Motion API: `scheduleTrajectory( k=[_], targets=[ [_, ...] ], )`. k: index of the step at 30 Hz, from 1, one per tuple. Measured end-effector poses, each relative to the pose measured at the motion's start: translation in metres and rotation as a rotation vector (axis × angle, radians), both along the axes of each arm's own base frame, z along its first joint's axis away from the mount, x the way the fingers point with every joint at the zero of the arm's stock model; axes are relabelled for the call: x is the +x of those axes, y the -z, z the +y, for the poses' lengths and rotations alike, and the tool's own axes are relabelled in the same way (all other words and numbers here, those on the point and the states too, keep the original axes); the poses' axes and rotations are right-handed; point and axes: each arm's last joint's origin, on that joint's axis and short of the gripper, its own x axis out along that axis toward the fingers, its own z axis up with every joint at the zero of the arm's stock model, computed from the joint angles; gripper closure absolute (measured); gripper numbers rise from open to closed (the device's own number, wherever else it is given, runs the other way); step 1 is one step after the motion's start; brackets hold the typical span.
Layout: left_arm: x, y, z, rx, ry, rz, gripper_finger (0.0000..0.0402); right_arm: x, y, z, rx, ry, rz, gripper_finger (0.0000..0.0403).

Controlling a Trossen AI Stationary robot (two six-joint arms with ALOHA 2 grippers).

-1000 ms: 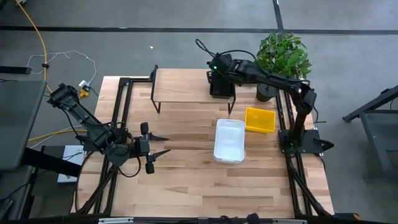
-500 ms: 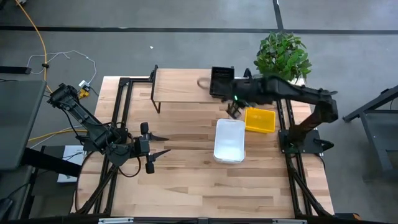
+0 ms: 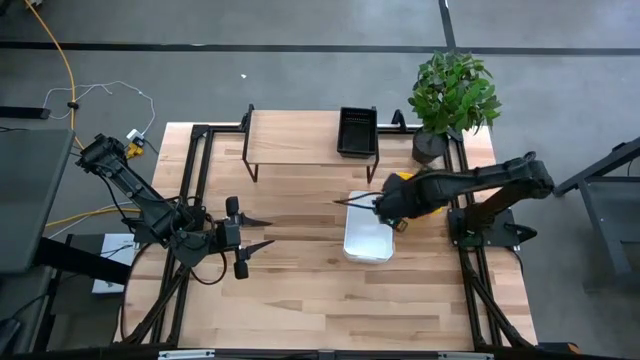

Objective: Stack baskets on shelf by color
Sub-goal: Put the stacked yellow bins on the shelf

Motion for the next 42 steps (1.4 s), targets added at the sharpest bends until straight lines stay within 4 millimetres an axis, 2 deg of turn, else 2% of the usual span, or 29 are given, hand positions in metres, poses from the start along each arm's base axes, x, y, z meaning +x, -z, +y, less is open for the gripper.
scheduleTrajectory(
  k=[4,8,11,16,27,33,42],
  targets=[
    [0.0,0.0,0.0,0.0,0.0,0.0,0.0222,-0.026,0.03,-0.007,0.023,0.08,0.095,0.0335],
    [0.0,0.0,0.0,0.001,0.0,0.0,0.0222,-0.055,0.051,-0.012,0.101,0.162,0.086,0.0281],
    [0.0,0.0,0.0,0.012,0.003,0.001,0.0222,-0.065,0.066,-0.012,0.166,0.153,0.01,0.0244],
    [0.0,0.0,0.0,0.013,0.004,0.001,0.0222,-0.071,0.089,-0.014,0.131,0.086,-0.037,0.0207],
    [0.0,-0.001,0.0,0.012,0.004,0.0,0.0222,-0.076,0.122,-0.023,0.105,0.024,0.014,0.0203],
    [0.0,-0.001,0.0,0.012,0.004,0.0,0.0222,-0.075,0.125,-0.031,0.058,0.013,0.012,0.0203],
    [0.0,-0.001,0.0,0.012,0.004,0.0,0.0222,-0.071,0.125,-0.036,0.118,-0.019,-0.002,0.0203]
  ],
)
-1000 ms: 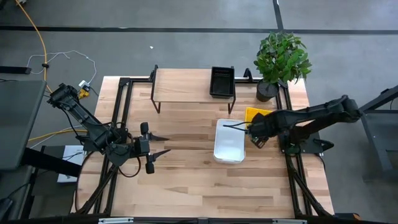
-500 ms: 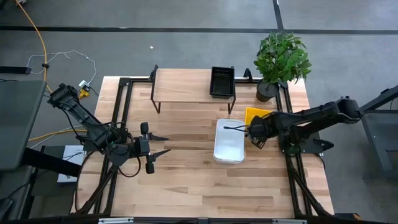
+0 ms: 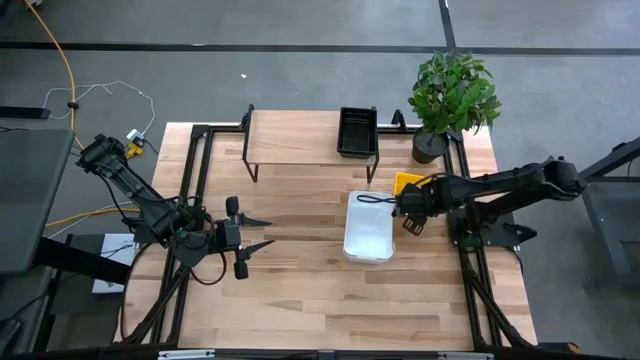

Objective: Stack baskets on shelf by color
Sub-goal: Put the stacked yellow bins on the shelf

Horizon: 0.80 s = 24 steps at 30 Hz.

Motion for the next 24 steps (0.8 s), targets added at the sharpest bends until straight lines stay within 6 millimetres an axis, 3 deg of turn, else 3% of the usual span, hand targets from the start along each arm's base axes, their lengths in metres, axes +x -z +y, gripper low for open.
scheduleTrajectory(
  k=[18,24],
  targets=[
    [0.0,0.0,0.0,0.0,0.0,0.0,0.0222,-0.009,0.014,-0.002,0.002,0.015,0.047,0.0205],
    [0.0,0.0,0.0,-0.001,0.0,0.0,0.0222,-0.008,0.014,-0.003,-0.014,0.019,0.045,0.0261]
  ],
)
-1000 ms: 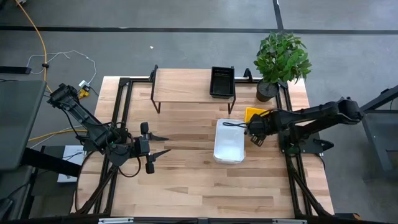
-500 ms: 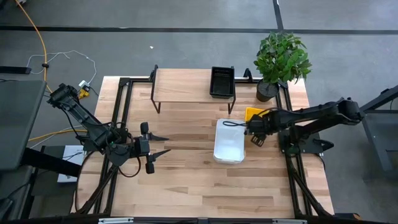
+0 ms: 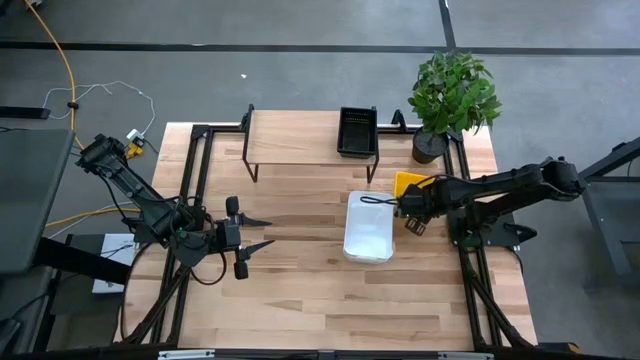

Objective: Stack baskets on shelf by color
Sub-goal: Put the stacked yellow bins on the shelf

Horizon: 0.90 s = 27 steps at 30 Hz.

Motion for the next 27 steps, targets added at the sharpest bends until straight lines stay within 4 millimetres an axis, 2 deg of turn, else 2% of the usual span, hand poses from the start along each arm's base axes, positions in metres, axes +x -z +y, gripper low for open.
scheduleTrajectory(
  k=[7,13,17,22,27],
  targets=[
    [0.0,0.0,0.0,-0.006,0.011,0.002,0.0222,0.0,0.0,-0.001,-0.022,0.018,-0.006,0.0389],
    [0.0,0.0,0.0,-0.003,0.012,0.003,0.0222,0.0,0.0,0.0,-0.016,0.038,-0.009,0.0379],
    [0.0,0.0,0.0,-0.003,0.012,0.003,0.0222,0.001,-0.005,0.002,-0.002,0.043,-0.007,0.0397],
    [0.0,0.0,0.0,-0.003,0.012,0.003,0.0222,0.007,-0.036,0.011,0.002,0.033,-0.015,0.0399],
    [0.0,0.0,0.0,-0.003,0.012,0.003,0.0222,0.015,-0.09,0.027,0.062,0.047,-0.102,0.04]
  ],
)
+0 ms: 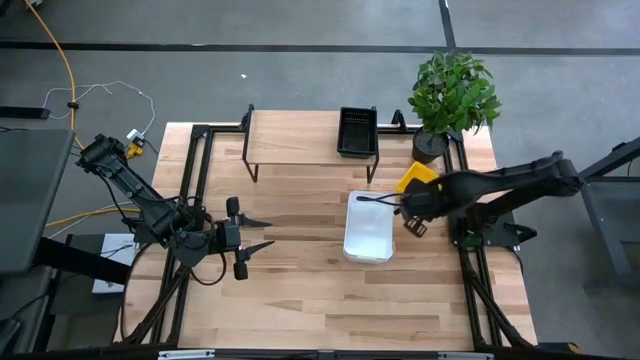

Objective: Stack baskets on shelf by color
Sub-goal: Put the stacked yellow bins on the shelf

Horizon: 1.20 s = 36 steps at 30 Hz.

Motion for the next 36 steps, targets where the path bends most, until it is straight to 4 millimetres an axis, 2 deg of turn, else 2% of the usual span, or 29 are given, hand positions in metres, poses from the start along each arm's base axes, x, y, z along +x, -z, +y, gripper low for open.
scheduleTrajectory(
  k=[5,8,12,17,20,23,30,36],
  targets=[
    [0.0,0.0,0.0,-0.001,0.0,0.0,0.0222,0.003,-0.052,0.02,0.055,-0.022,-0.168,0.0401],
    [0.0,0.0,0.0,0.0,0.0,0.0,0.0222,0.012,-0.075,0.033,0.041,-0.104,-0.358,0.0402],
    [0.0,0.0,0.0,0.0,0.0,0.0,0.0222,0.036,-0.098,0.05,-0.063,-0.291,-0.668,0.0402],
    [0.0,0.0,0.0,0.0,0.0,0.0,0.0222,0.077,-0.115,0.057,-0.255,-0.48,-0.932,0.0402],
    [0.0,0.0,0.0,0.0,0.0,0.0,0.0222,0.106,-0.117,0.053,-0.335,-0.535,-1.034,0.0402],
    [0.0,0.0,0.0,0.0,0.0,0.0,0.0222,0.131,-0.109,0.042,-0.411,-0.525,-1.051,0.0402],
    [0.0,0.0,0.0,0.0,-0.003,-0.001,0.0222,0.18,-0.083,-0.009,-0.504,-0.446,-0.799,0.0403],
    [0.0,0.0,0.0,-0.001,-0.012,-0.005,0.0222,0.223,-0.055,-0.033,-0.536,-0.456,-0.624,0.0403]
  ],
)
